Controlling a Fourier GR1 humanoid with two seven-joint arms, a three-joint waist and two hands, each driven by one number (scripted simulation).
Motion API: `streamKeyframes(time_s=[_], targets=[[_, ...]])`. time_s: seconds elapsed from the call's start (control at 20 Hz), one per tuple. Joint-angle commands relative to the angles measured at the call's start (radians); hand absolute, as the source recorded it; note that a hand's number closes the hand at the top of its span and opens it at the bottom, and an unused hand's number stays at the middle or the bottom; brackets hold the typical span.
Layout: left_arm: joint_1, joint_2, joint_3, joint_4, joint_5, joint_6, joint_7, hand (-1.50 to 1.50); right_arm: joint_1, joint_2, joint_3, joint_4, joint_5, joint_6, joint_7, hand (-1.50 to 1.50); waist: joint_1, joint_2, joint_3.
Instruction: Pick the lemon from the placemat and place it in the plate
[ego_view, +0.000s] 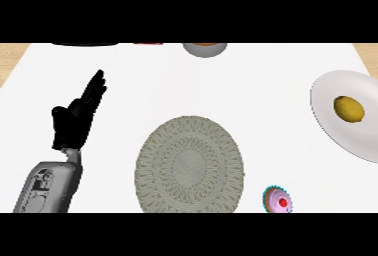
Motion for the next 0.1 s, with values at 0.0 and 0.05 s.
streamKeyframes(time_s=[0.0,0.05], targets=[[0.007,0.016,0.008,-0.009,0.014,-0.024,-0.007,0.0,0.043,-0.031,-0.015,0.007,-0.013,0.057,-0.029,-1.5,0.002,-0.001,0.002],[0.009,0.003,0.0,0.005,-0.002,-0.007,-0.011,0.0,0.039,-0.006,-0.018,0.001,-0.016,0.031,-0.035,-1.5,0.002,-0.001,0.001]])
